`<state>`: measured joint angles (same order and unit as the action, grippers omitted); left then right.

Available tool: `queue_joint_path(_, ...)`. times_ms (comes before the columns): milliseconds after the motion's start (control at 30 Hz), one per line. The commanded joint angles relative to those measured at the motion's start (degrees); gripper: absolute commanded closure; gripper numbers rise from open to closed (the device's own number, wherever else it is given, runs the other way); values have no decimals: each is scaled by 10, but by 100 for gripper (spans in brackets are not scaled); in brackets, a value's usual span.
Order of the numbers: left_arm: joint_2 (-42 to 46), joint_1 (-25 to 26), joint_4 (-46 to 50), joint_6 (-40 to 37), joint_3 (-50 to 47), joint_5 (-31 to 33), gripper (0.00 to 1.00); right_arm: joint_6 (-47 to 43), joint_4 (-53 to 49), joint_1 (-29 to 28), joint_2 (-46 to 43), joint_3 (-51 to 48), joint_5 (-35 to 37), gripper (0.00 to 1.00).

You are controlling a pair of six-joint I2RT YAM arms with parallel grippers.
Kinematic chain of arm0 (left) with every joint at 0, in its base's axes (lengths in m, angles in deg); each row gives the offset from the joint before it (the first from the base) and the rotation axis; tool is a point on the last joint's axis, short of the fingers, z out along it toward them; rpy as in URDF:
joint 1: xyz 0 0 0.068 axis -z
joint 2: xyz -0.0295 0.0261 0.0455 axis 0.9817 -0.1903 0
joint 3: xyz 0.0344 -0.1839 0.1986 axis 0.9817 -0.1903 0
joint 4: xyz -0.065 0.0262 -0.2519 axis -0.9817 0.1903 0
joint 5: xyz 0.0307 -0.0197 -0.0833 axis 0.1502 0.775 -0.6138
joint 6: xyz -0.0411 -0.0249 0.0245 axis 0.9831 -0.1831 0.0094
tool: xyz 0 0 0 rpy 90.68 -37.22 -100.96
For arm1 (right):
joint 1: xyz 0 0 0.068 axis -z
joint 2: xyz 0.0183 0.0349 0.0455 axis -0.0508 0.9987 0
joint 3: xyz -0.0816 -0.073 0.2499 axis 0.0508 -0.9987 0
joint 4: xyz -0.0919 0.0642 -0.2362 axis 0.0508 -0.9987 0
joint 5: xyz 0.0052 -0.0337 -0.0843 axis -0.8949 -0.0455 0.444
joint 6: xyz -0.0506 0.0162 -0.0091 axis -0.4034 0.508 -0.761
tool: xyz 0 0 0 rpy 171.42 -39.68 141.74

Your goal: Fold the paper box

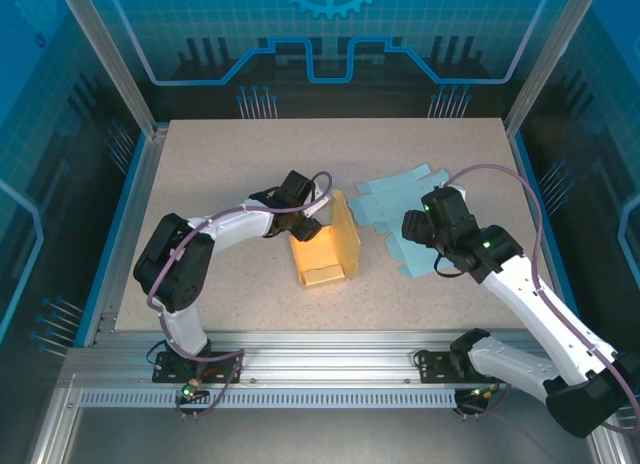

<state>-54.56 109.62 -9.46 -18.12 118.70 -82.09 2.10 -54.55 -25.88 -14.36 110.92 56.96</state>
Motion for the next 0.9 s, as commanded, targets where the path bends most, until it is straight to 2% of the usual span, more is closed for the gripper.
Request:
queue_joint_path(0,13,4,19,17,-15,2,46,-7,-10,4,1,4,10,21)
queue_joint_path(167,33,-2,19,52,-29,2,49,-14,-7,5,9,6,-4,21)
queue_joint_path(333,90,-8,-16,89,-70,-11,48,-24,-3,5,25,13,-19,21)
queue_joint_path(433,124,-25,-35,108,-87,-33,45,-28,-3,4,39,18,-25,21)
queue_joint_path(600,166,-46,-59,114,-122,-106,44,-31,0,0,51,23,-32,21)
queue_joint_path(767,140,-45,-38,98,-127,-121,44,-33,-1,-4,57,29,-38,19)
queue_joint_path(833,126,-43,-30,92,-115,-109,43,-35,-1,-6,59,33,-38,9)
queue_joint_path(867,120,-43,-23,92,-109,-102,43,-36,-2,-6,59,35,-38,0)
